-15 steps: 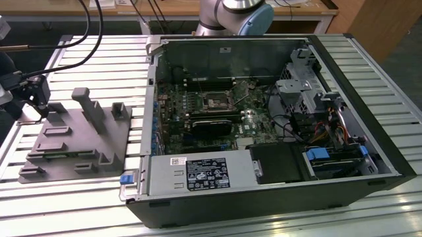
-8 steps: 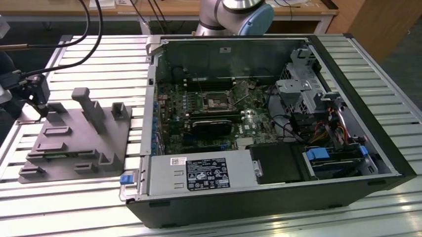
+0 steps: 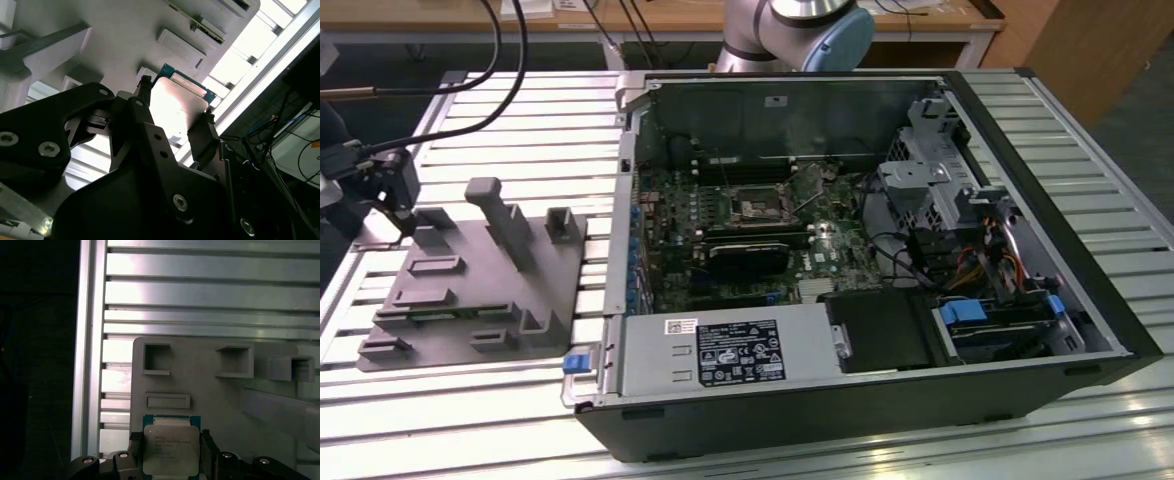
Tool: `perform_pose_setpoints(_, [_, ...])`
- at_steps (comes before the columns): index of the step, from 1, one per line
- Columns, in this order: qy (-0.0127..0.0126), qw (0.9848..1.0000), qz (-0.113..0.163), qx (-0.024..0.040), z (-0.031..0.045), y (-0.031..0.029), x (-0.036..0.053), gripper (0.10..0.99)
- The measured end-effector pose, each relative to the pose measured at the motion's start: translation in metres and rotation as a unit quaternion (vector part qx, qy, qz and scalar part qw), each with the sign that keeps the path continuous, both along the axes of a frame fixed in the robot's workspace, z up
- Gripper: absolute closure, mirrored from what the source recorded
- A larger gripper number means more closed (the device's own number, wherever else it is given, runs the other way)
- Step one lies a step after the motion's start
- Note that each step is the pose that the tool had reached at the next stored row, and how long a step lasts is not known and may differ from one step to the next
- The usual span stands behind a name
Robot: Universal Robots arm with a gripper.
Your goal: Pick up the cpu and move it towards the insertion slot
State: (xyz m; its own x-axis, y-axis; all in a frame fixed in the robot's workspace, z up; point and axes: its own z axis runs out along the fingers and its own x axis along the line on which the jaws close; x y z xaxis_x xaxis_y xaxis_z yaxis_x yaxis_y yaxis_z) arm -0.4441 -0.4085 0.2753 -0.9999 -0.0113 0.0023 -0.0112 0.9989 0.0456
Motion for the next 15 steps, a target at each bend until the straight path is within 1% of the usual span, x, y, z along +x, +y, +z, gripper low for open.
perform_pose_setpoints(15, [0.0, 1.0, 0.0, 0.0, 0.0052, 0.0, 0.0, 0.541])
